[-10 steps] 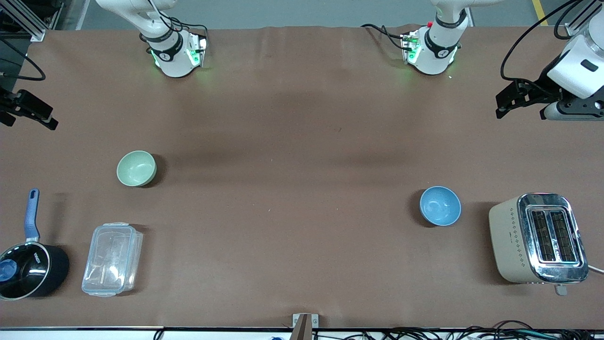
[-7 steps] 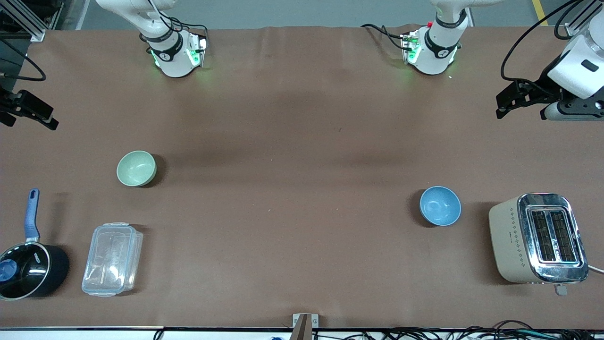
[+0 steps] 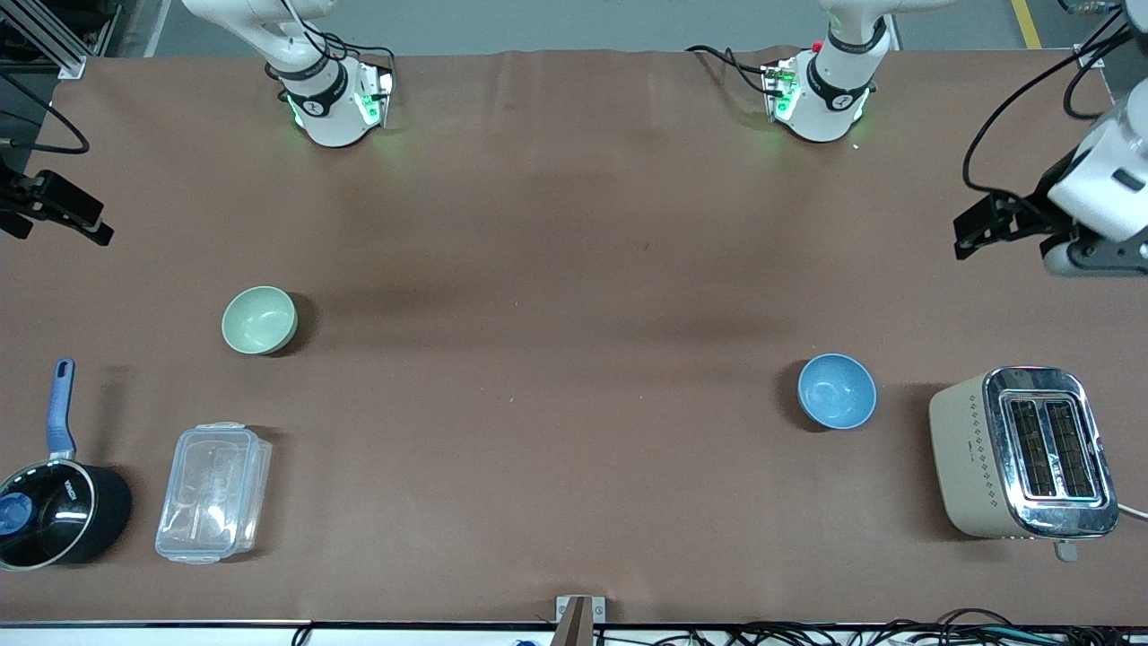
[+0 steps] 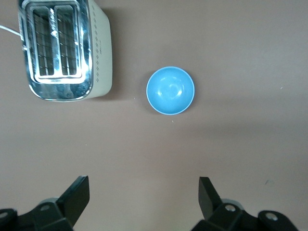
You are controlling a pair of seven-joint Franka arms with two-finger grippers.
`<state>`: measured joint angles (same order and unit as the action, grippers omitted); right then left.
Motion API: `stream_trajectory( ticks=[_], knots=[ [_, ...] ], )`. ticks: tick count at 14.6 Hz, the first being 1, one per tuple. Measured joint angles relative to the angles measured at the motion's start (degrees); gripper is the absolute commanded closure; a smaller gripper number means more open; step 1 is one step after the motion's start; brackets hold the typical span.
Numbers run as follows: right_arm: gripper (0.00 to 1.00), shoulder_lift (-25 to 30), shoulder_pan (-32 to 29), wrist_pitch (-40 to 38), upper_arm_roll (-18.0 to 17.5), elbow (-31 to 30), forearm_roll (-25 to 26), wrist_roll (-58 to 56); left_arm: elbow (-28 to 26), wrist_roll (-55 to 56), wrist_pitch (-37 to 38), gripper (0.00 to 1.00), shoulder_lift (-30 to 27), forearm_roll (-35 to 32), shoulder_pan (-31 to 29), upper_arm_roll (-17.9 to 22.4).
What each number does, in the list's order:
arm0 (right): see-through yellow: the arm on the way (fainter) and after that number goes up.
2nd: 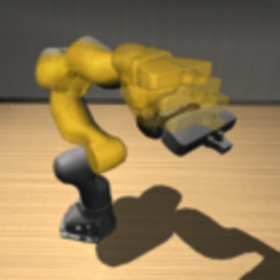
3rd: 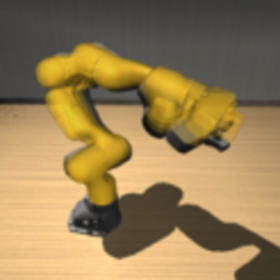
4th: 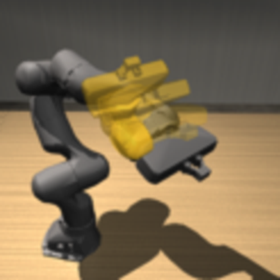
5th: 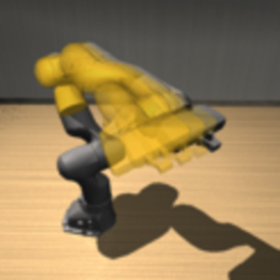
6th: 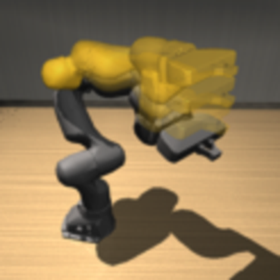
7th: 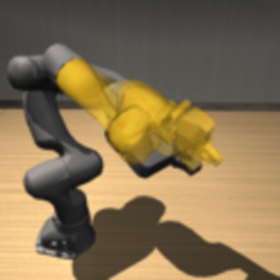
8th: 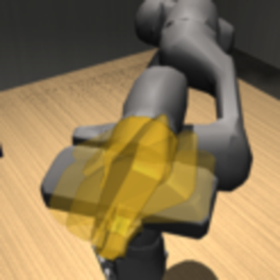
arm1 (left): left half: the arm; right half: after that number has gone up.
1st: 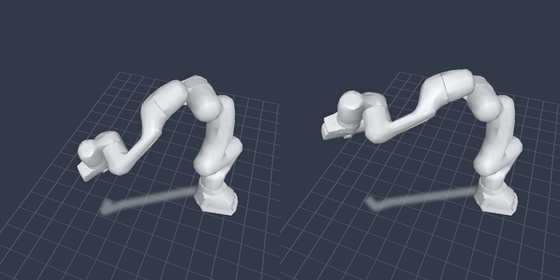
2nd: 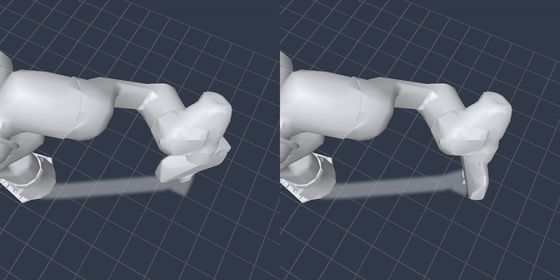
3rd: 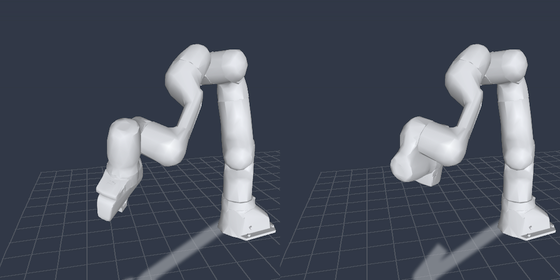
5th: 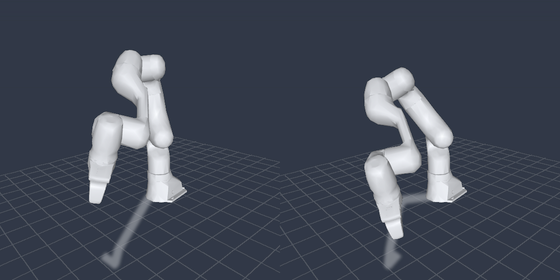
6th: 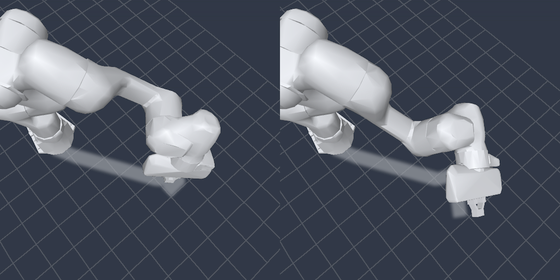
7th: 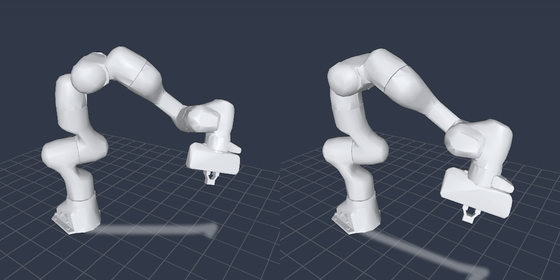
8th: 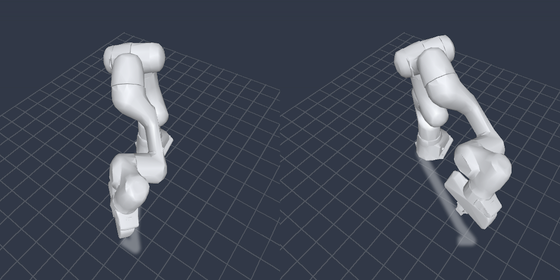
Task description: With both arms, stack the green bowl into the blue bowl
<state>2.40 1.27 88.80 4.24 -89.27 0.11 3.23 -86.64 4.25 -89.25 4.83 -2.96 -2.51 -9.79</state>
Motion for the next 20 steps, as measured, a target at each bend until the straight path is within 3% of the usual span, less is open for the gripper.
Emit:
stream_trajectory(
  ticks=[4, 7, 11, 16, 18, 20],
  knots=[
    [0.0, -1.3, -0.2, 1.1, 1.6, -4.0, 0.1, -4.0, -1.5, 0.1, -4.8, 0.0, 6.4, -0.9, 0.0, 0.0],
    [0.0, -3.3, -0.6, 18.4, 5.1, -18.4, 0.1, -10.8, -8.2, 1.4, -15.1, 0.0, 8.5, -5.4, 0.0, 0.0],
    [0.0, -4.8, -0.7, 42.3, 6.1, -38.4, 0.1, -13.9, -18.1, 2.5, -27.9, 0.0, 10.2, -6.6, -1.2, 0.0],
    [0.01, -9.2, -1.2, 60.1, 7.2, -49.4, 0.1, -19.5, -22.8, 2.5, -38.9, 0.08, 16.5, -6.6, -3.6, 0.0],
    [0.08, -13.0, -1.8, 65.8, 7.7, -50.6, 0.1, -20.7, -22.8, 2.6, -42.2, 0.12, 19.5, -6.6, -3.7, 0.0],
    [0.26, -16.2, -2.1, 70.0, 7.8, -51.2, 0.1, -20.8, -22.9, 3.3, -45.7, 0.22, 22.3, -6.6, -3.6, -0.1]
  ],
)
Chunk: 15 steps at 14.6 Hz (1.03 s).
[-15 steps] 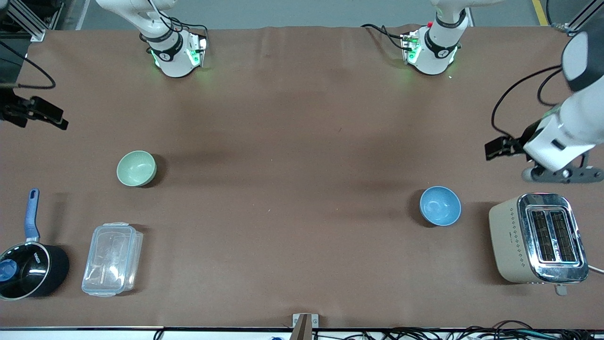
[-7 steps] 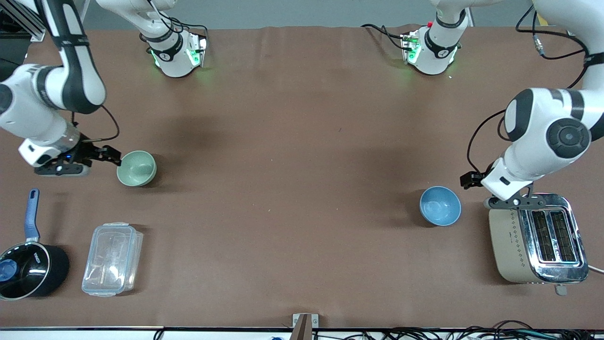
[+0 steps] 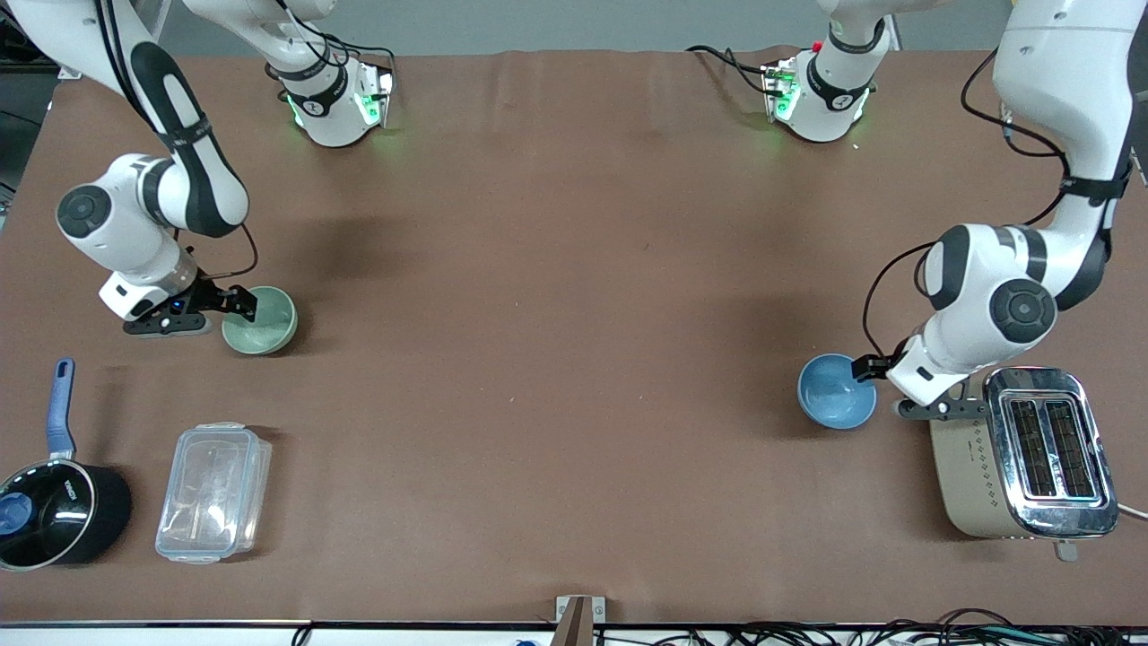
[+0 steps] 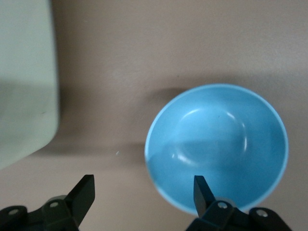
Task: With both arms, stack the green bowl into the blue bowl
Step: 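Reach the right gripper to the green bowl while the left gripper reaches the blue bowl, then lift the green bowl with the right gripper while the left gripper carries the blue bowl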
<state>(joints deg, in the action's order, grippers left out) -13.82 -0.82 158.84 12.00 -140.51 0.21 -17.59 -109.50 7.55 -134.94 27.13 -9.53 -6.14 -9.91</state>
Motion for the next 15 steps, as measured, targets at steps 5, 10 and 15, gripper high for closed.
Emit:
stream_trajectory(
  ticks=[5, 10, 15],
  knots=[
    [0.85, -1.4, 0.0, 1.7, 0.0, -0.6, 0.0, 0.0, 0.2, 0.7, -4.2, 0.74, 4.6, 0.0, 0.0, -0.3],
    [1.0, -0.8, 0.0, -2.1, 0.0, -0.3, -0.1, 0.0, 1.1, 1.5, -4.3, 0.99, 4.7, 0.0, 0.2, -0.5],
    [1.0, 4.0, 0.0, -13.7, -0.1, 3.0, -0.2, 0.1, 2.5, 3.4, -2.9, 1.0, 0.4, 1.1, 0.0, -2.0]
  ],
)
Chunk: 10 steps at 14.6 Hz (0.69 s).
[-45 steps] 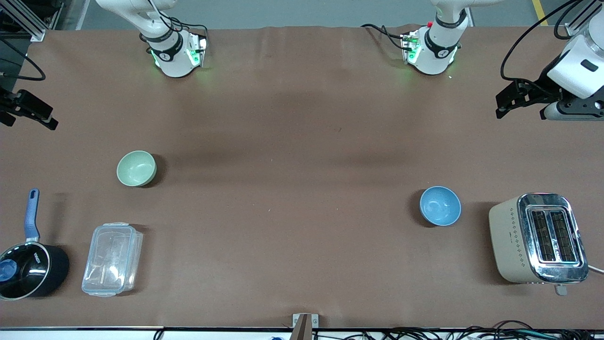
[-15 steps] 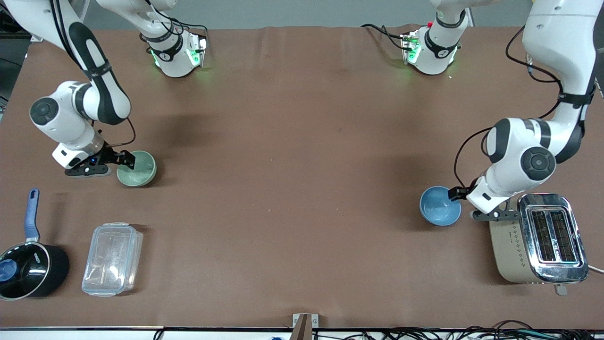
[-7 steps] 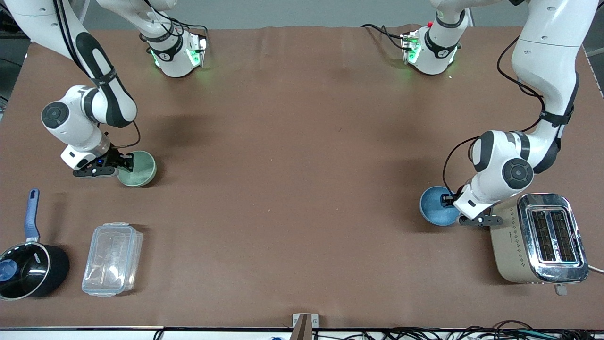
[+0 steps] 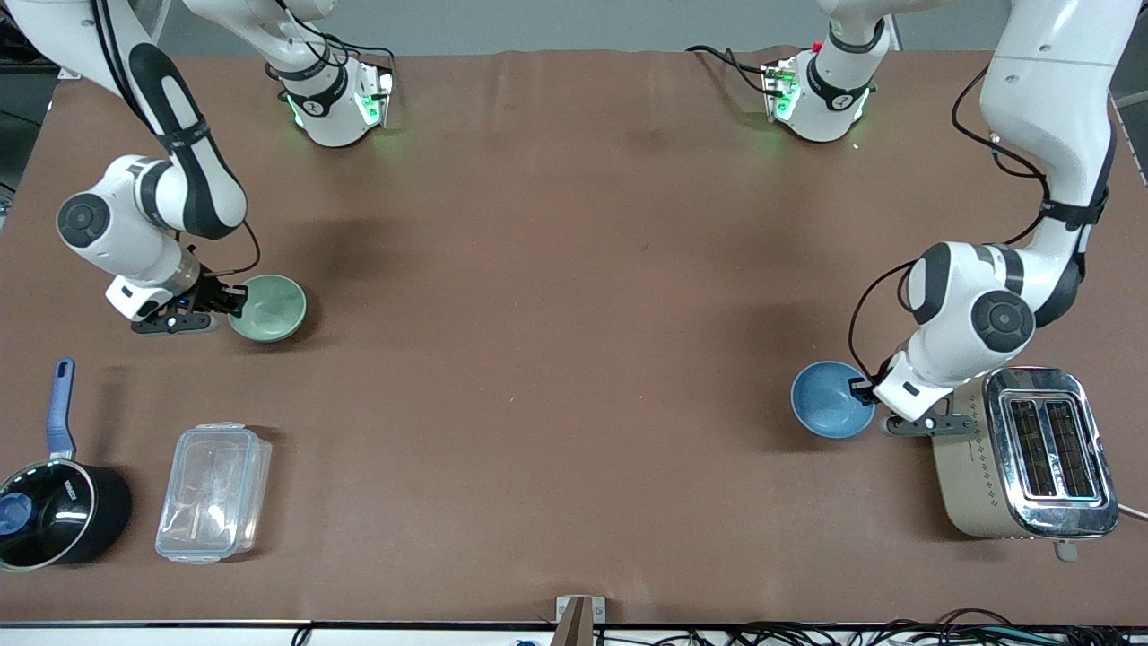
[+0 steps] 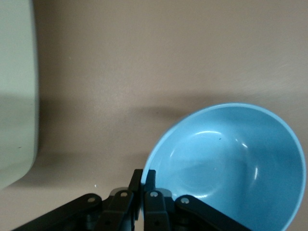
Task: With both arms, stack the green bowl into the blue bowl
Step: 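Lift the green bowl with the right gripper while the left gripper carries the blue bowl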
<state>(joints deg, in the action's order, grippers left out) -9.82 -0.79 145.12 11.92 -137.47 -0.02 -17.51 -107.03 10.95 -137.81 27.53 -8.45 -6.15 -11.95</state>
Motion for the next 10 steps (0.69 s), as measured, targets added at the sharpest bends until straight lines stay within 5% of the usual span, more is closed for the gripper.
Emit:
stream_trajectory(
  ticks=[6, 10],
  knots=[
    [1.0, 6.0, 1.4, -34.3, -0.7, 22.1, -5.6, 3.4, 5.6, 11.9, 14.1, 1.0, -4.7, 5.4, 0.4, -7.1],
    [1.0, 6.0, 6.0, -42.1, -2.0, 31.8, -6.1, 14.7, 10.5, 24.6, 19.2, 1.0, -4.8, 5.6, 0.7, -13.8]
  ],
)
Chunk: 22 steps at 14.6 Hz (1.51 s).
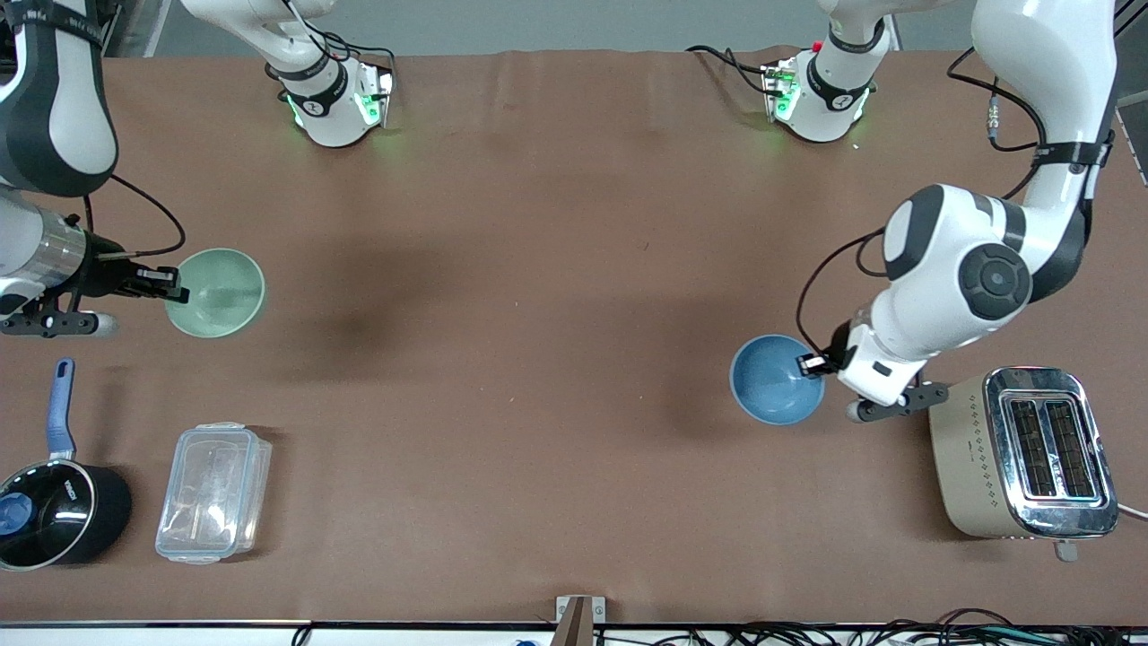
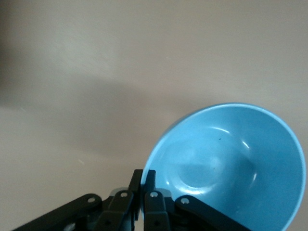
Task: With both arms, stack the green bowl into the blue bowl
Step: 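Lift the green bowl with the right gripper while the left gripper carries the blue bowl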
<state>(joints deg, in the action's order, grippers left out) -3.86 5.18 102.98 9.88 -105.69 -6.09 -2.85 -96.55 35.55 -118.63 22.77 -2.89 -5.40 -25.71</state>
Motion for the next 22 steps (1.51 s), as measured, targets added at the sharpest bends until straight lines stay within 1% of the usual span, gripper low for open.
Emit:
stream_trajectory(
  ticks=[2, 3, 5, 7, 9, 13, 15, 17, 19, 21, 22],
  knots=[
    [1.0, -0.3, 1.9, -0.4, -1.9, 2.5, 0.0, 6.0, 0.5, 7.9, 0.2, 1.0, 0.4, 0.0, 1.5, -3.5],
    [1.0, -0.5, 2.3, -0.4, -3.1, 3.5, 0.0, 8.3, 0.8, 11.8, 0.2, 1.0, 1.0, 0.0, 3.3, -4.2],
    [1.0, -1.3, 2.6, -0.4, -5.1, 5.3, 0.0, 11.6, 2.0, 19.4, 0.1, 1.0, 3.1, 0.0, 8.7, -4.4],
    [1.0, -2.1, 2.6, -0.4, -5.6, 6.8, 0.0, 12.1, 4.1, 25.6, -0.7, 1.0, 6.5, 0.0, 14.2, -4.4],
    [1.0, -2.9, 2.6, -0.9, -6.0, 7.8, -0.5, 12.1, 6.3, 29.8, -3.2, 0.99, 10.4, 0.0, 18.7, -4.2],
    [1.0, -4.5, 2.6, -1.2, -9.6, 9.3, -1.7, 13.0, 7.7, 31.4, -12.7, 0.98, 17.7, 0.0, 24.2, -4.0],
    [1.0, -5.0, 2.8, -1.6, -12.0, 9.3, -1.7, 15.8, 7.9, 31.4, -16.4, 0.96, 20.6, 0.0, 25.1, -3.8],
    [1.0, -6.3, 3.3, -2.5, -14.2, 9.2, -1.7, 17.4, 8.1, 31.2, -18.4, 0.93, 22.6, 0.0, 25.3, -3.6],
    [1.0, -8.5, 4.0, -1.8, -14.8, 9.1, -1.7, 18.0, 8.3, 30.9, -18.9, 0.9, 23.6, 0.0, 27.0, -1.5],
    [1.0, -11.2, 4.8, 1.6, -14.9, 8.7, -1.7, 18.0, 8.4, 30.9, -20.2, 0.89, 24.1, 0.0, 29.5, 1.1],
    [1.0, -12.2, 5.3, 3.5, -14.9, 8.2, -1.7, 18.0, 8.4, 30.9, -20.9, 0.84, 24.4, 0.0, 30.5, 1.9]
  ],
)
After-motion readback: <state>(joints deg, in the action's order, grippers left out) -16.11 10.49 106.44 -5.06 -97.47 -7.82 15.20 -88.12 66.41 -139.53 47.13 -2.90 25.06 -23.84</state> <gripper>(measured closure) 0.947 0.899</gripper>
